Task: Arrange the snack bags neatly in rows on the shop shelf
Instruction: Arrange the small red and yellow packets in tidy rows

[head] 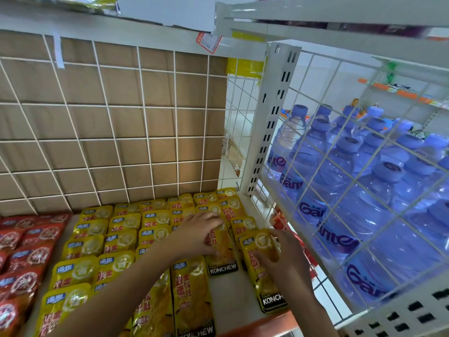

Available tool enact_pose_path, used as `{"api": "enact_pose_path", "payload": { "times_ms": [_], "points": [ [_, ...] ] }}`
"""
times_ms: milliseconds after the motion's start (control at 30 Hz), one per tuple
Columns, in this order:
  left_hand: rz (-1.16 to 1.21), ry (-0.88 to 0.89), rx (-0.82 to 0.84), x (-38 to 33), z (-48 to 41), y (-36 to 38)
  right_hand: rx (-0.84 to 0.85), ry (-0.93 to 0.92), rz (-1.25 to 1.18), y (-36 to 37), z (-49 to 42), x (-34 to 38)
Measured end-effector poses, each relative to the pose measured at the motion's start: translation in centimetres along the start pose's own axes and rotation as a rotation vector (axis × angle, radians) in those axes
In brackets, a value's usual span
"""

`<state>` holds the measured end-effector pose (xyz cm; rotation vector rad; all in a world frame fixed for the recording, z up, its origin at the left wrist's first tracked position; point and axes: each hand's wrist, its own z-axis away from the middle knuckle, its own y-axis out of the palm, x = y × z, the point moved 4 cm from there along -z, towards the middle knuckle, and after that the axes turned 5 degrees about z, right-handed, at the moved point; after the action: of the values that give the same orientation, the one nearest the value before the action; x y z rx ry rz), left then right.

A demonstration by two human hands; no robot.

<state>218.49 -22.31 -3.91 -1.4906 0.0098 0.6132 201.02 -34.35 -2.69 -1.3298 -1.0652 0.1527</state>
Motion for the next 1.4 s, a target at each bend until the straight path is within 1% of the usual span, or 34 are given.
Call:
{"api": "enact_pose_path", "payload": {
  "times_ms": [67, 133, 233, 300, 367, 433, 500, 600, 700, 800, 900, 1000, 1100, 1167, 1400],
  "points": [
    [0.095, 0.001, -0.046, 0.0, 0.3, -0.3, -0.041, -0.019, -0.014, -0.4, 0.0, 0.2],
    [0.18, 0.014, -0.14, 0.0, 0.7, -0.9, -0.067, -0.016, -0.047, -0.9, 0.1, 0.5],
    [0.295, 0.002, -0.27, 0.4, 1.3, -1.8, -0.054, 0.041, -0.181, -1.8, 0.2, 0.6],
    [0.388, 0.008, -0.307, 0.4, 1.6, -2.3, -0.035, 0.068, -0.276, -2.2, 0.2, 0.8],
    [0.495, 0.042, -0.302, -0.2, 1.9, -2.8, -0.046, 0.062, -0.352, -2.6, 0.0, 1.2],
    [0.612, 0.078, -0.233, -1.1, 1.9, -3.0, -0.039, 0.04, -0.397, -2.5, -0.3, 2.0],
    [0.677, 0.115, -0.162, -1.9, 1.9, -3.0, -0.023, -0.004, -0.403, -2.1, -0.5, 2.9],
    [0.671, 0.134, -0.173, -2.4, 1.8, -2.9, -0.007, -0.049, -0.42, -1.2, -0.6, 3.9],
    [0.679, 0.125, -0.175, -2.1, 1.8, -2.9, 0.027, -0.054, -0.44, -0.3, -0.6, 4.1],
    [0.723, 0.099, -0.156, -1.6, 2.0, -2.7, 0.03, -0.056, -0.387, 0.4, -0.6, 3.3],
    [0.755, 0.014, -0.178, 0.0, 2.2, -2.4, 0.057, -0.135, -0.204, 0.9, -0.3, 2.0],
    [0.76, -0.035, -0.176, 1.1, 2.2, -2.3, 0.141, -0.215, 0.07, 1.6, 0.5, 0.8],
    [0.711, -0.05, -0.159, 1.5, 2.1, -2.3, 0.09, -0.258, 0.219, 1.9, 1.0, 0.1],
    [0.63, -0.051, -0.153, 1.5, 1.9, -2.1, 0.079, -0.245, 0.202, 1.7, 1.0, 0.0],
    [0.437, -0.059, -0.212, 1.7, 1.4, -1.7, 0.116, -0.082, 0.01, 1.1, 1.0, 0.1]
  ]
}}
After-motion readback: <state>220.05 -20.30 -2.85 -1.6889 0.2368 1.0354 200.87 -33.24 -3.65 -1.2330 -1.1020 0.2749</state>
